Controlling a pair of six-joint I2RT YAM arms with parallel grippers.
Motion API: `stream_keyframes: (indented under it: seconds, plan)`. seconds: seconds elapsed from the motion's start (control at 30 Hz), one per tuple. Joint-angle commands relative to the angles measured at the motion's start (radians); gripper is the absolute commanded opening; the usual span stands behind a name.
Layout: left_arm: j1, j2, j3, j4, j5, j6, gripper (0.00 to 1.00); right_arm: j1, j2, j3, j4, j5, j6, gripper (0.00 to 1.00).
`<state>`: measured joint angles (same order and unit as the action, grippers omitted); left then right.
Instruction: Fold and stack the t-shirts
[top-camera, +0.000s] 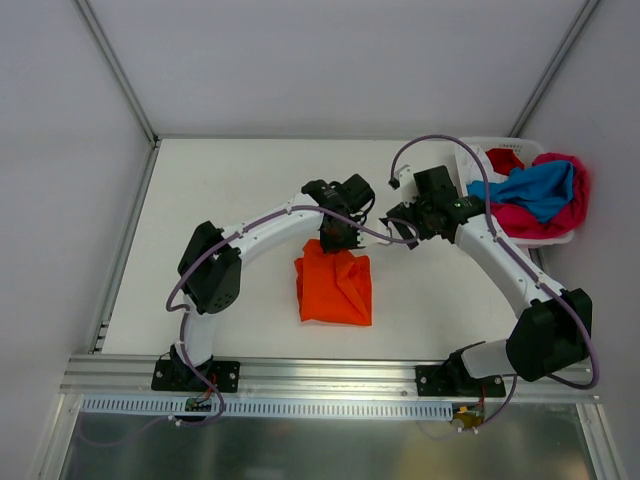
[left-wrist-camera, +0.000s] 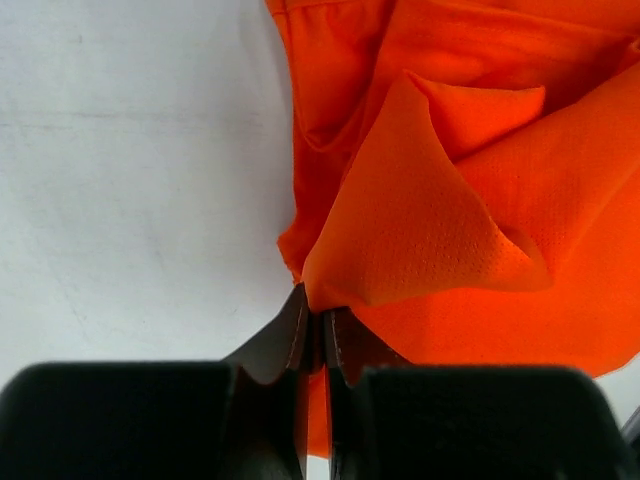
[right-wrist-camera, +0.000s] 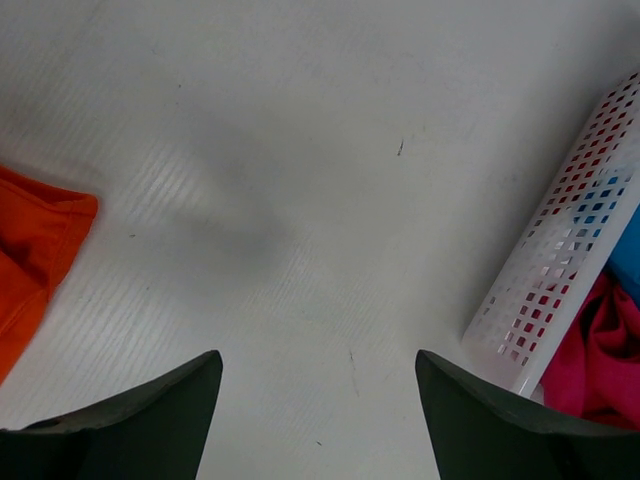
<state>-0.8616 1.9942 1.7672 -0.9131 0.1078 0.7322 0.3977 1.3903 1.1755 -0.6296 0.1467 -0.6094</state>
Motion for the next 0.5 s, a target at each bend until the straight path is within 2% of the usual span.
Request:
stream_keyframes:
  seconds: [0.0, 0.1, 0.23, 0.27, 0.3, 0.33, 0.47]
  plan:
    - [0.015, 0.017, 0.002, 0.029, 0.007, 0.007, 0.00, -0.005, -0.037, -0.008, 0.008, -0.018, 0.010, 0.83]
    - [0.027, 0.026, 0.008, 0.043, 0.003, 0.007, 0.01, -0.005, -0.034, -0.008, 0.008, -0.021, 0.010, 0.83]
    - [0.039, 0.041, 0.011, 0.056, -0.017, 0.009, 0.30, -0.007, -0.034, -0.008, 0.008, -0.025, 0.010, 0.83]
    - [0.044, 0.041, 0.008, 0.060, -0.028, 0.009, 0.62, -0.005, -0.037, -0.008, 0.008, -0.025, 0.010, 0.83]
    - [0.045, 0.038, 0.003, 0.066, -0.039, 0.009, 0.84, -0.005, -0.037, -0.010, 0.008, -0.027, 0.010, 0.83]
    - [0.047, 0.035, -0.002, 0.077, -0.051, 0.009, 0.99, -0.007, -0.037, -0.010, 0.008, -0.029, 0.010, 0.83]
    - [0.064, -0.018, -0.043, 0.166, -0.121, 0.003, 0.99, -0.007, -0.042, -0.011, 0.008, -0.029, 0.010, 0.83]
